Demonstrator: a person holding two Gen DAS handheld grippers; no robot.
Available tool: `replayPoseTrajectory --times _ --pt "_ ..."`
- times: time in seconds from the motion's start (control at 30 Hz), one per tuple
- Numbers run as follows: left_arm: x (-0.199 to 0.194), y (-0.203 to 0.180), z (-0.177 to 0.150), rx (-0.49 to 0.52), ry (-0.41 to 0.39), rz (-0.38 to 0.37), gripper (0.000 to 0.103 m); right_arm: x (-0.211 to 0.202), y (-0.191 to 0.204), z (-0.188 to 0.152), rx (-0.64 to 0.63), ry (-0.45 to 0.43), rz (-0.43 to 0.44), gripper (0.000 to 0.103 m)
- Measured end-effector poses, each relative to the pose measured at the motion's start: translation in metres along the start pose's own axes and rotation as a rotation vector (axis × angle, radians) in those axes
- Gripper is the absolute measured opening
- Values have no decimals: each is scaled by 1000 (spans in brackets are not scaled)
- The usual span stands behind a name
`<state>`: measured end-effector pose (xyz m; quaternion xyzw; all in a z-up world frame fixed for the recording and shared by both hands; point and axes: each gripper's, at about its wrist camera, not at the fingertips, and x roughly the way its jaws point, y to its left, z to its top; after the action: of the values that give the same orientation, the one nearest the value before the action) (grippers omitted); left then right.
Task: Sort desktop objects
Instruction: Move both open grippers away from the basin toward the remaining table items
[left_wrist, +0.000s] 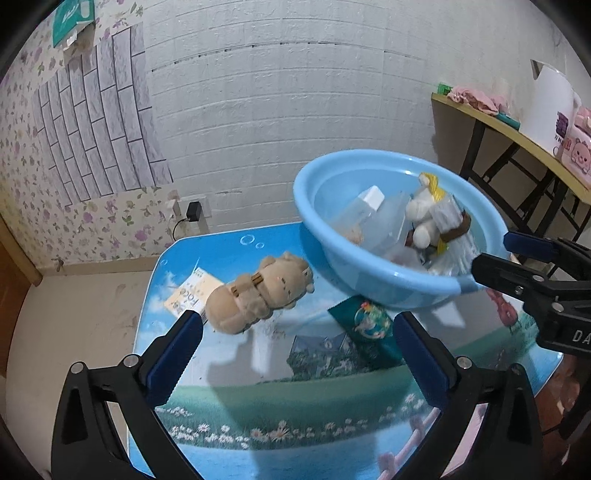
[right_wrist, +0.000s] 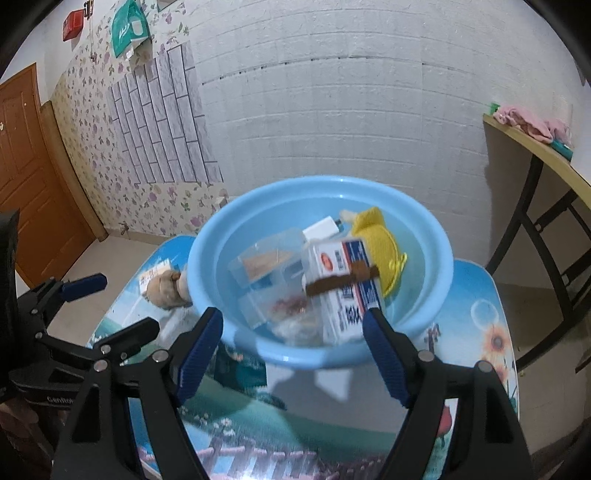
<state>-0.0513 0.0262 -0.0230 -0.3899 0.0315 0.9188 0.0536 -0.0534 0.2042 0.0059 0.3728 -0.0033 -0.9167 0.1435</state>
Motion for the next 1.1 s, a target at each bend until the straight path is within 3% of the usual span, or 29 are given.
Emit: replayPoseTrajectory --times 0.33,0.7,1.1 --pt "3 16 -24 -25 34 7 103 -14 -8 -29 47 -23 -4 79" --pt "15 24 -47 -30 90 12 103 3 -16 -50 83 56 -20 79" --pt "21 32 -53 -44 105 15 103 10 -16 -56 93 80 -20 79"
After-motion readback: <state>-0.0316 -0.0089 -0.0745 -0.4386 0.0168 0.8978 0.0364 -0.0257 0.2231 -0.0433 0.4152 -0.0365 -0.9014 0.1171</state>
